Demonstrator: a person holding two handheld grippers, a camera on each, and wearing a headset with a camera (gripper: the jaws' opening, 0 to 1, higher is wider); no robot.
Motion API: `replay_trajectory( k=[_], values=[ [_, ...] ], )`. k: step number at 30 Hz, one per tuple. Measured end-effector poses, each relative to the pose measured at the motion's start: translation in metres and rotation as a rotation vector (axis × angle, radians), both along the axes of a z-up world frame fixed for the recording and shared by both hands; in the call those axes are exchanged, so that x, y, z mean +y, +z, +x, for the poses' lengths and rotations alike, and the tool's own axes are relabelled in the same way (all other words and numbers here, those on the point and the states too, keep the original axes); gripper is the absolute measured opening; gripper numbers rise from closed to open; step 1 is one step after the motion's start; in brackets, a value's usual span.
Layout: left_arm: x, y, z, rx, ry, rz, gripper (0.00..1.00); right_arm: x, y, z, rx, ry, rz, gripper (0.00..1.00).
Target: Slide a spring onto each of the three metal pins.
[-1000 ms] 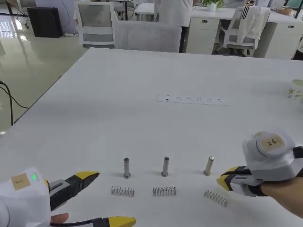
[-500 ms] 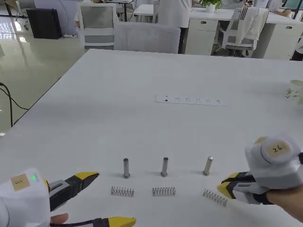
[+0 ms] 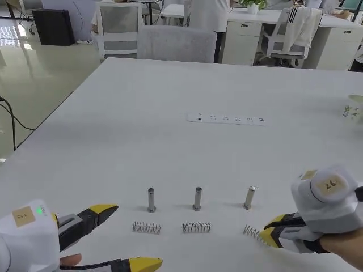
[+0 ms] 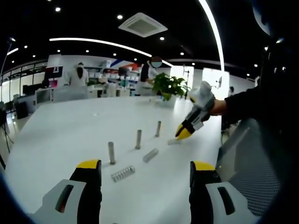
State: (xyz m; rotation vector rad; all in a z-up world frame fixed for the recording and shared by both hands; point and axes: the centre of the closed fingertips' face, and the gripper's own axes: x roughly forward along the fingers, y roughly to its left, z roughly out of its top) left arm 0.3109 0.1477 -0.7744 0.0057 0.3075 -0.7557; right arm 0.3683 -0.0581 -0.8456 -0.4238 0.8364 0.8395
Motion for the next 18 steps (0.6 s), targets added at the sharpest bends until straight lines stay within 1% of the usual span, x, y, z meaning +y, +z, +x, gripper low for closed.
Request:
replay_trajectory(
  k=[10,18],
  values=[
    [-0.001,-0.002,0.001,0.006,0.001,-0.001,0.73,0.000,-0.007,-0.004,0.018,0.020,-0.018,0.07],
    [0.000,-0.004,0.001,0.010,0.003,-0.002,0.73,-0.001,-0.011,-0.004,0.021,0.031,-0.032,0.08]
  ],
)
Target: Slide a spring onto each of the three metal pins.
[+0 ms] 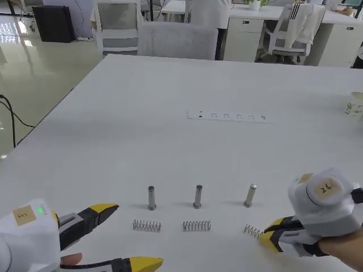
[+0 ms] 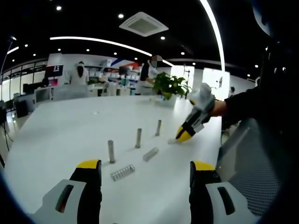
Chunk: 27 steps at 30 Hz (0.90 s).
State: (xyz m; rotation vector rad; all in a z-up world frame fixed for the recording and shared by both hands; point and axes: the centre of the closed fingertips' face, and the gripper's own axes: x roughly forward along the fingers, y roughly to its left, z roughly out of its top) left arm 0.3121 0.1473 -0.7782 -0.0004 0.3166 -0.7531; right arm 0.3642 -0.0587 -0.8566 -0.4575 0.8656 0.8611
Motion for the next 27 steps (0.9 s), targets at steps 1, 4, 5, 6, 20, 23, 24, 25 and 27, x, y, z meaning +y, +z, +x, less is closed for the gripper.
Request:
replay_trajectory(
  k=[1,4,5,6,20,23,24,25,27],
  values=[
    [0.0000,-0.0003,0.0000,0.001,0.000,0.000,0.73,-0.0005,-0.0012,-0.0001,0.000,0.002,-0.005,0.08],
    [-0.0001,-0.0009,0.0000,0.001,0.000,0.000,0.73,-0.0015,-0.0037,-0.0008,0.007,0.003,-0.009,0.08],
    [-0.0001,-0.0009,0.0000,0.002,0.000,0.000,0.73,-0.0020,-0.0046,-0.0010,0.009,0.004,-0.012,0.08],
    [-0.0003,-0.0008,0.0000,0.002,-0.001,0.000,0.73,-0.0025,-0.0054,-0.0014,0.011,0.005,-0.015,0.08],
    [-0.0020,-0.0002,-0.0011,0.000,-0.007,0.001,0.73,-0.0022,-0.0067,-0.0016,-0.004,0.017,-0.030,0.08],
    [-0.0022,0.0003,-0.0014,-0.001,-0.009,0.003,0.73,-0.0013,-0.0053,-0.0026,0.003,0.010,-0.024,0.07],
    [-0.0023,0.0004,-0.0015,-0.001,-0.010,0.003,0.73,-0.0007,-0.0041,-0.0025,-0.001,0.012,-0.023,0.07],
    [-0.0025,0.0004,-0.0016,-0.001,-0.011,0.004,0.73,-0.0004,-0.0033,-0.0025,-0.001,0.012,-0.023,0.07],
    [-0.0034,0.0002,-0.0022,-0.001,-0.017,0.007,0.73,0.0017,-0.0002,-0.0024,-0.005,0.013,-0.015,0.07]
  ],
)
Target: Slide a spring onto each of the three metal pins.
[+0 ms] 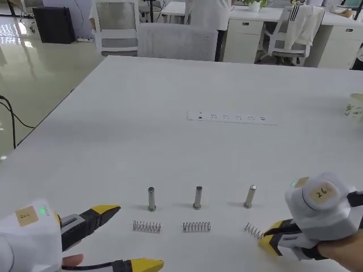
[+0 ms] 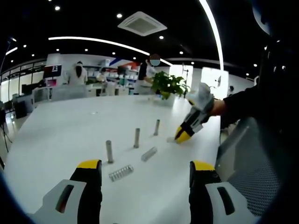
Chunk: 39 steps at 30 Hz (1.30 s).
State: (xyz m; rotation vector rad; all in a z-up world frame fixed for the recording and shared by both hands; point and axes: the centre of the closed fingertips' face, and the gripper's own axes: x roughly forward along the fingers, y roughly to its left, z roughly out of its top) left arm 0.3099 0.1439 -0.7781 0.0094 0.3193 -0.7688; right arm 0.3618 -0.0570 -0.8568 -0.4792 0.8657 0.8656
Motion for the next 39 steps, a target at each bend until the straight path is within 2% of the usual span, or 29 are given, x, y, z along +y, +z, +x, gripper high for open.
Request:
replay_trajectory(
  k=[14,23,39],
  values=[
    [-0.008,-0.002,0.000,0.002,-0.050,0.026,0.70,0.021,0.014,-0.008,-0.014,0.066,0.016,0.07],
    [-0.014,-0.008,0.001,0.012,-0.095,0.047,0.66,0.036,0.024,-0.012,-0.027,0.114,0.026,0.07],
    [-0.032,-0.014,0.003,0.026,-0.222,0.095,0.58,0.060,0.036,-0.018,-0.031,0.216,0.027,0.07]
  ],
)
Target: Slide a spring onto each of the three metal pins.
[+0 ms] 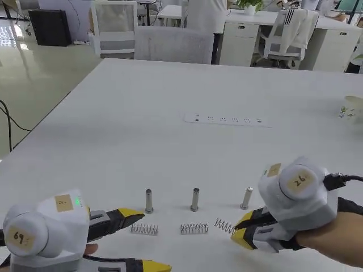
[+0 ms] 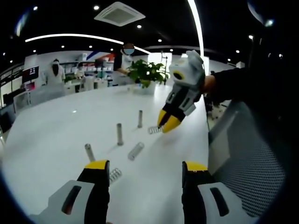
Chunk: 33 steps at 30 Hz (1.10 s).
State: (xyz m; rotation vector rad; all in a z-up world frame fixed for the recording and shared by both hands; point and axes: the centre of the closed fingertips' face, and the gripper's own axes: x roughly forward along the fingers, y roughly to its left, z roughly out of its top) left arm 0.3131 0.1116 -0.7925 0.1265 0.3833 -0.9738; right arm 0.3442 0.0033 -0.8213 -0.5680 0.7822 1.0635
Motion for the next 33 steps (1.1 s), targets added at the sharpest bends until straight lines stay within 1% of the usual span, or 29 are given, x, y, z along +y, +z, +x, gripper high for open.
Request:
replay_trajectory(
  k=[11,16,25,33],
  values=[
    [-0.010,-0.001,0.005,-0.003,-0.052,0.017,0.54,0.011,0.006,-0.007,-0.006,0.063,-0.001,0.07],
    [-0.018,0.000,0.004,-0.007,-0.080,0.024,0.53,0.018,0.010,-0.012,-0.011,0.094,0.002,0.07],
    [-0.026,0.001,0.004,-0.018,-0.114,0.031,0.50,0.030,0.014,-0.019,-0.019,0.157,0.000,0.07],
    [-0.035,0.003,0.002,-0.025,-0.140,0.030,0.43,0.038,0.016,-0.027,-0.021,0.214,-0.006,0.07]
  ],
)
